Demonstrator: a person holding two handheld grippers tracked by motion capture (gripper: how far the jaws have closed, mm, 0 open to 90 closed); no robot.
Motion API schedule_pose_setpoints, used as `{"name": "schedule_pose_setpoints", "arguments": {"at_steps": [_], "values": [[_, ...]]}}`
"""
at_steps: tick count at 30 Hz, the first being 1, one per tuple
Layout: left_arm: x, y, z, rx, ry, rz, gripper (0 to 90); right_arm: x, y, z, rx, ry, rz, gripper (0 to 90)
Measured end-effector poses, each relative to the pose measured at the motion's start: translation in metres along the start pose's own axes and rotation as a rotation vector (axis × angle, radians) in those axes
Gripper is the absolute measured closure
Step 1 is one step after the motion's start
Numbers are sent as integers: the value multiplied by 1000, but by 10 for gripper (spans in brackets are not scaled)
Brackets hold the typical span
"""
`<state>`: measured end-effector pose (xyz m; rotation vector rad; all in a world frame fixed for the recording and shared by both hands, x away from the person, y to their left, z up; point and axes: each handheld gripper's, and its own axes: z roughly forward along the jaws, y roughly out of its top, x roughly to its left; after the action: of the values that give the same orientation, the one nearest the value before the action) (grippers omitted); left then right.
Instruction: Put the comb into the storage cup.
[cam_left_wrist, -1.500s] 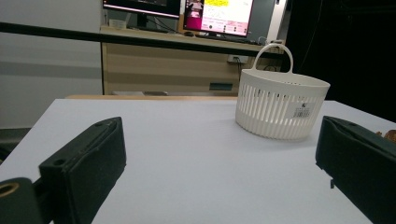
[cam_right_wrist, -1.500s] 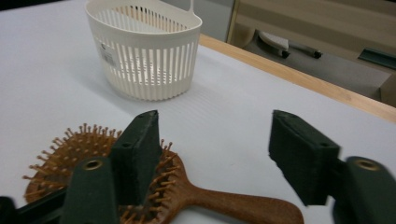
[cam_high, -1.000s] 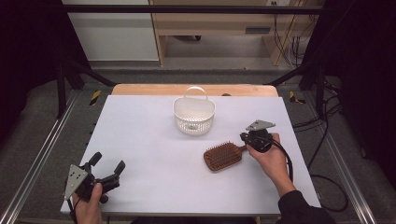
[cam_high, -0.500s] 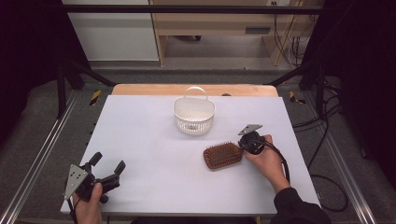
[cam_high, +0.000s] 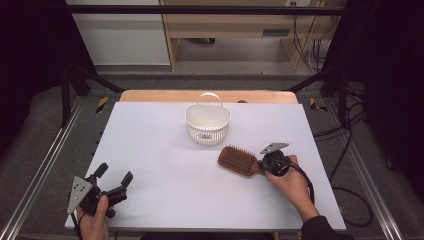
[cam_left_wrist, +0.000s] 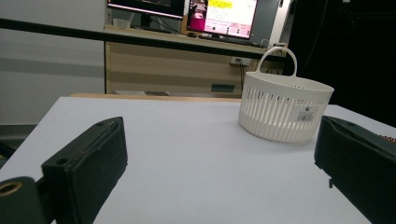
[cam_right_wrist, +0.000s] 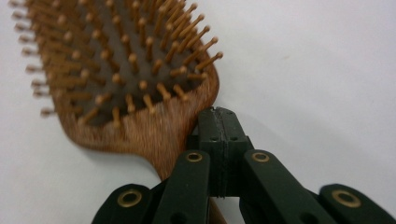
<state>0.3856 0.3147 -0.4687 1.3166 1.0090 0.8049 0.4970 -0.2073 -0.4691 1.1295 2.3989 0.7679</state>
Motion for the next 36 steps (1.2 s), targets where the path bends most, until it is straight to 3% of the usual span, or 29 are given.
{"name": "schedule_pose_setpoints", "arguments": {"at_steps": [15, 27, 36], "values": [[3, 0, -1, -3, 6, -25, 28, 14, -8, -17, 14, 42, 15, 900], [5, -1, -2, -9, 8, -38, 29, 17, -10, -20, 16, 76, 19, 900], [5, -1, -2, -8, 9, -36, 29, 13, -12, -29, -17, 84, 47, 900]]}}
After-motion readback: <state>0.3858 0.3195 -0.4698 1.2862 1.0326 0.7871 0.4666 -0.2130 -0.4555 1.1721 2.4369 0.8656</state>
